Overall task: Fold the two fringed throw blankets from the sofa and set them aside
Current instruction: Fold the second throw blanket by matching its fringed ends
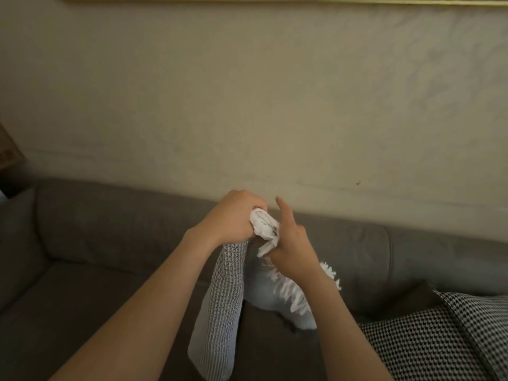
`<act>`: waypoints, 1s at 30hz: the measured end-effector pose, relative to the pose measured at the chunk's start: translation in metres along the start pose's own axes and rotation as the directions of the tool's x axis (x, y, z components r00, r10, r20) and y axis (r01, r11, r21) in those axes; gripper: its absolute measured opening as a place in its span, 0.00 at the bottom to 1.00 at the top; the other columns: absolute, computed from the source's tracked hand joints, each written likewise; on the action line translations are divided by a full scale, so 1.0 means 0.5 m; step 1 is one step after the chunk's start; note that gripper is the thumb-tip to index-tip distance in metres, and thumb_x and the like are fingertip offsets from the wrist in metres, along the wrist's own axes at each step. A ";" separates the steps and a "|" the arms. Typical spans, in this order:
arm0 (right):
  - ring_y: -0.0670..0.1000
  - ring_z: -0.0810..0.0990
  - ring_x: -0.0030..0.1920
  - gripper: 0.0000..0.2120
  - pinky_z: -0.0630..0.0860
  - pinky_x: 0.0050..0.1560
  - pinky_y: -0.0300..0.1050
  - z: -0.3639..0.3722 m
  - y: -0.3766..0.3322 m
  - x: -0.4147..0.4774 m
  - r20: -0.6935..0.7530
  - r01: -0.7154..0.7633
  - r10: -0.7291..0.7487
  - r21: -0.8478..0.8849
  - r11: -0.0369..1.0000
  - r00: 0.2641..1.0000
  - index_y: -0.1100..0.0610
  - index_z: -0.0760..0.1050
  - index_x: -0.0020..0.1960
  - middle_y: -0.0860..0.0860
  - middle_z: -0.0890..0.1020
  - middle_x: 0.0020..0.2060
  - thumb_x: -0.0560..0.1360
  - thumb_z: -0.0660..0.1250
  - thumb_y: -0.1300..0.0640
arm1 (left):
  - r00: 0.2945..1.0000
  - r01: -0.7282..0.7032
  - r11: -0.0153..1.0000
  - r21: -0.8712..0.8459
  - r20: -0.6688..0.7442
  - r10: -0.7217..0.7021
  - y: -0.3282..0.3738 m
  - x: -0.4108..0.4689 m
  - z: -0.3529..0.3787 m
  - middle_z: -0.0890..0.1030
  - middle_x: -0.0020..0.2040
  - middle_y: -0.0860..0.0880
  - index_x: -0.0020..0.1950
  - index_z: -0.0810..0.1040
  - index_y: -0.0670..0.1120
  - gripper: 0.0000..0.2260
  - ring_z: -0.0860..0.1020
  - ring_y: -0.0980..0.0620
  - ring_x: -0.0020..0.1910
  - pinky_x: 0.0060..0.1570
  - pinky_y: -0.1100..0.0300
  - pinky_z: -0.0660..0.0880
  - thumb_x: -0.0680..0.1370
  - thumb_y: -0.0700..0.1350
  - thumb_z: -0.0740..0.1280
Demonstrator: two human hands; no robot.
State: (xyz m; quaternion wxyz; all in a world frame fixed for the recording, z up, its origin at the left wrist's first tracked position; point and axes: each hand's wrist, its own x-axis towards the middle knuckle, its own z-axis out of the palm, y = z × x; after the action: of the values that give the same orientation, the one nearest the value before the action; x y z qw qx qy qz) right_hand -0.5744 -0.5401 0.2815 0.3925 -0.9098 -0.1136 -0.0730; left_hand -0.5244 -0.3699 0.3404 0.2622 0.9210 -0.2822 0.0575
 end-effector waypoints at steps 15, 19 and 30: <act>0.45 0.88 0.49 0.03 0.83 0.45 0.39 -0.017 -0.024 0.007 -0.101 -0.100 0.188 0.565 0.819 0.977 0.53 0.87 0.51 0.46 0.90 0.46 0.77 0.77 0.57 | 0.913 0.378 0.587 -0.716 0.184 -0.363 -0.063 -0.117 0.097 0.89 0.54 0.50 0.61 0.86 0.48 0.12 0.87 0.51 0.54 0.61 0.50 0.82 0.78 0.40 0.77; 0.44 0.87 0.47 0.05 0.80 0.43 0.36 -0.042 -0.021 0.000 -0.082 -0.110 0.200 0.611 0.784 0.976 0.54 0.88 0.52 0.48 0.90 0.46 0.78 0.77 0.56 | 0.929 0.281 0.391 -0.876 0.145 -0.341 -0.051 -0.117 0.111 0.88 0.58 0.43 0.62 0.85 0.42 0.10 0.86 0.44 0.59 0.62 0.51 0.79 0.82 0.42 0.72; 0.68 0.85 0.56 0.07 0.80 0.59 0.68 -0.087 0.010 -0.030 0.046 -0.225 0.293 0.755 0.615 0.955 0.62 0.86 0.55 0.65 0.87 0.52 0.80 0.73 0.58 | 0.950 0.290 0.638 -0.714 0.131 -0.285 -0.026 -0.079 0.081 0.89 0.47 0.42 0.51 0.88 0.42 0.18 0.88 0.38 0.49 0.52 0.42 0.84 0.69 0.52 0.84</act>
State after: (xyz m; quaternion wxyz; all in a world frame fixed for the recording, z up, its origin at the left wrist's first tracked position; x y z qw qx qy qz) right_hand -0.5892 -0.5775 0.3046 0.7443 -0.6677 0.0152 0.0007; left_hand -0.5520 -0.3621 0.2899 0.6092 0.7749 -0.1327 -0.1040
